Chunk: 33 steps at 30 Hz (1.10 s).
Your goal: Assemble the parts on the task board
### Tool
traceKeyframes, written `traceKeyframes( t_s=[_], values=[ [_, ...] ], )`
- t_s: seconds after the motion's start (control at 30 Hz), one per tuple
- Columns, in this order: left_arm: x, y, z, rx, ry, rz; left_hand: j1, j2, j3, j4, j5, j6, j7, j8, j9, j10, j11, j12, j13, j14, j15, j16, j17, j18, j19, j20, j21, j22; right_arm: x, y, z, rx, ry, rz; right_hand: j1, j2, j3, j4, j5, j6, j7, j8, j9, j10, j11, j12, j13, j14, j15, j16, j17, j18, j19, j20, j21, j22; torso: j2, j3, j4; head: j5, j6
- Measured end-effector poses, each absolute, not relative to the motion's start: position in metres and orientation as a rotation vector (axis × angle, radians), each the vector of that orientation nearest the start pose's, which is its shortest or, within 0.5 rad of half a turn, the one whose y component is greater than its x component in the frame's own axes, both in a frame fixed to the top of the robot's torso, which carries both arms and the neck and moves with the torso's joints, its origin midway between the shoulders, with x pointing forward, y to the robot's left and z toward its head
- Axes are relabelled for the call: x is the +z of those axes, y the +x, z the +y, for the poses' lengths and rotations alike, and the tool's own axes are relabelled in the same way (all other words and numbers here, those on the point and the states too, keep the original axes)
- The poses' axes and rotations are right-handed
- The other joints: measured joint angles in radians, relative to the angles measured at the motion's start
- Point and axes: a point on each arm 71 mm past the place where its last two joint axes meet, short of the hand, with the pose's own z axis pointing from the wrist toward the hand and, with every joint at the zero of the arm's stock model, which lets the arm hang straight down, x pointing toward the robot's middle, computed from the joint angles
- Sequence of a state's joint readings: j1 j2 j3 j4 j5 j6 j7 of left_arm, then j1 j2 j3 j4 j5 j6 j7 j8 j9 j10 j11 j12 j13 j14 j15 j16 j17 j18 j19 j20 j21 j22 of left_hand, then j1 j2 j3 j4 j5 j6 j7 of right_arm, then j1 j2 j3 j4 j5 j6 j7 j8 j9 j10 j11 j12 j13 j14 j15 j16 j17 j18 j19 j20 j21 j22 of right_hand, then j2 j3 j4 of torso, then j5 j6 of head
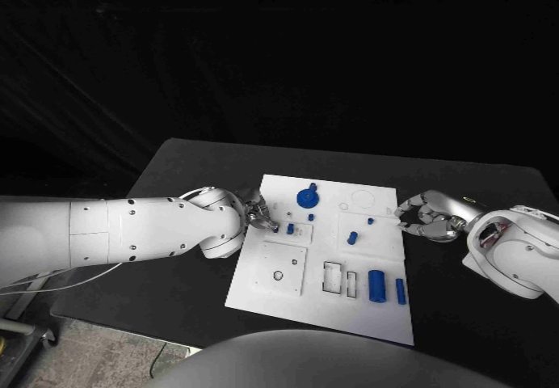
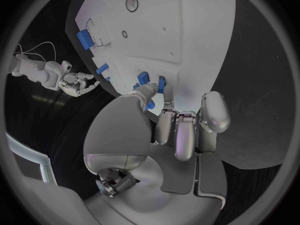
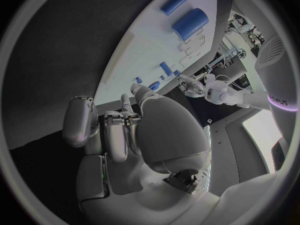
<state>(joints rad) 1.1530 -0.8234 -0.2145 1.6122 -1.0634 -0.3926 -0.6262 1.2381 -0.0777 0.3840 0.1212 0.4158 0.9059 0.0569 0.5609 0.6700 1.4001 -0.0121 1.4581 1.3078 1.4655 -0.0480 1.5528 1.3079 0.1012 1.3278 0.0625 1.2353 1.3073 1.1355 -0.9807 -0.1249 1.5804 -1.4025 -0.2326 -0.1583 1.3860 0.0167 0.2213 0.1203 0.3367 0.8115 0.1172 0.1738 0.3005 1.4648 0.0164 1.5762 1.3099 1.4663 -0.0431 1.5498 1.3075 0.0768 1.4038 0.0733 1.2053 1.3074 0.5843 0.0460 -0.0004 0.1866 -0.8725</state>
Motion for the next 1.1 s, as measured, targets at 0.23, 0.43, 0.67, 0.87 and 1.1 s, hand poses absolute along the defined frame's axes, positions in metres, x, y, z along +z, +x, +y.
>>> traceKeyframes(
  t_s=[0.23, 0.43, 0.67, 0.87, 1.1],
  values=[
    [-0.2825, 0.4296, 0.2055, -0.330, -0.503, 2.136, 0.000, 0.000, -0.001, 0.001, -0.001, 0.000, 0.000, 0.000, 0.000, 0.000, 0.000, 0.000, 0.000, 0.000, 0.000, 0.000, 0.000, 0.000, 0.000, 0.000, 0.000, 0.000, -0.2466, 0.4446, -0.2546, 0.531, -0.065, 1.928, 0.000, 0.000, 0.003, 0.001, 0.000, 0.000, 0.000, 0.000, 0.000, 0.000, 0.000, 0.000, 0.000, 0.000, 0.000, 0.000, 0.000, 0.000, 0.000, 0.000, 0.000, 0.000, 0.000, 0.0000, 0.0000, 0.001, 0.000],
    [-0.2828, 0.4298, 0.2062, -0.330, -0.507, 2.140, 0.005, -0.006, -0.002, 0.002, -0.001, 0.000, 0.000, -0.003, 0.000, 0.000, 0.000, 0.000, 0.000, 0.000, 0.000, 0.000, 0.000, 0.000, 0.000, 0.000, 0.000, 0.000, -0.2467, 0.4447, -0.2549, 0.531, -0.064, 1.929, 0.000, 0.000, 0.006, 0.000, 0.000, 0.000, 0.000, 0.000, 0.000, 0.000, 0.000, 0.000, 0.000, 0.000, 0.000, 0.000, 0.000, 0.000, 0.000, 0.000, 0.000, 0.000, 0.000, 0.0000, 0.0000, 0.001, 0.000],
    [-0.2829, 0.4300, 0.2064, -0.331, -0.507, 2.143, 0.005, -0.006, -0.002, 0.002, -0.001, 0.000, 0.000, -0.004, 0.000, 0.000, 0.000, -0.001, 0.000, 0.000, 0.000, 0.000, 0.000, 0.000, 0.000, 0.000, 0.000, 0.000, -0.2470, 0.4448, -0.2546, 0.531, -0.064, 1.929, 0.000, 0.000, 0.006, 0.000, 0.000, 0.000, 0.000, 0.000, 0.000, 0.000, 0.000, 0.000, 0.001, 0.000, 0.000, 0.000, 0.000, 0.000, 0.000, 0.000, 0.000, 0.000, 0.000, 0.0000, 0.0000, 0.002, 0.000],
    [-0.2836, 0.4300, 0.2065, -0.332, -0.508, 2.147, -0.017, -0.008, -0.025, 0.047, -0.060, 0.022, -0.014, -0.004, -0.006, 0.000, 0.000, -0.006, 0.000, 0.000, 0.000, 0.000, 0.000, 0.000, 0.000, 0.000, -0.006, 0.000, -0.2472, 0.4449, -0.2549, 0.530, -0.063, 1.929, 0.000, 0.000, 0.006, 0.000, 0.000, 0.000, 0.000, 0.000, -0.001, 0.000, 0.000, 0.000, 0.001, 0.000, 0.000, 0.000, 0.000, 0.000, 0.000, 0.000, 0.000, 0.001, 0.000, 0.0000, 0.0000, 0.003, 0.000],
    [-0.2847, 0.4301, 0.2067, -0.346, -0.512, 2.155, 0.016, -0.026, -0.006, 0.028, 0.134, 0.034, -0.008, -0.011, -0.006, 0.009, -0.009, -0.005, 0.000, 0.001, -0.001, 0.000, 0.000, 0.000, 0.000, 0.000, -0.006, 0.001, -0.2473, 0.4449, -0.2552, 0.530, -0.062, 1.929, 0.000, 0.000, 0.006, 0.000, 0.004, 0.000, 0.000, 0.000, -0.001, 0.000, 0.000, 0.000, 0.001, 0.000, 0.000, 0.000, 0.000, 0.000, 0.000, 0.000, 0.000, 0.001, 0.000, 0.0000, -0.0004, 0.003, 0.000]
  ],
)
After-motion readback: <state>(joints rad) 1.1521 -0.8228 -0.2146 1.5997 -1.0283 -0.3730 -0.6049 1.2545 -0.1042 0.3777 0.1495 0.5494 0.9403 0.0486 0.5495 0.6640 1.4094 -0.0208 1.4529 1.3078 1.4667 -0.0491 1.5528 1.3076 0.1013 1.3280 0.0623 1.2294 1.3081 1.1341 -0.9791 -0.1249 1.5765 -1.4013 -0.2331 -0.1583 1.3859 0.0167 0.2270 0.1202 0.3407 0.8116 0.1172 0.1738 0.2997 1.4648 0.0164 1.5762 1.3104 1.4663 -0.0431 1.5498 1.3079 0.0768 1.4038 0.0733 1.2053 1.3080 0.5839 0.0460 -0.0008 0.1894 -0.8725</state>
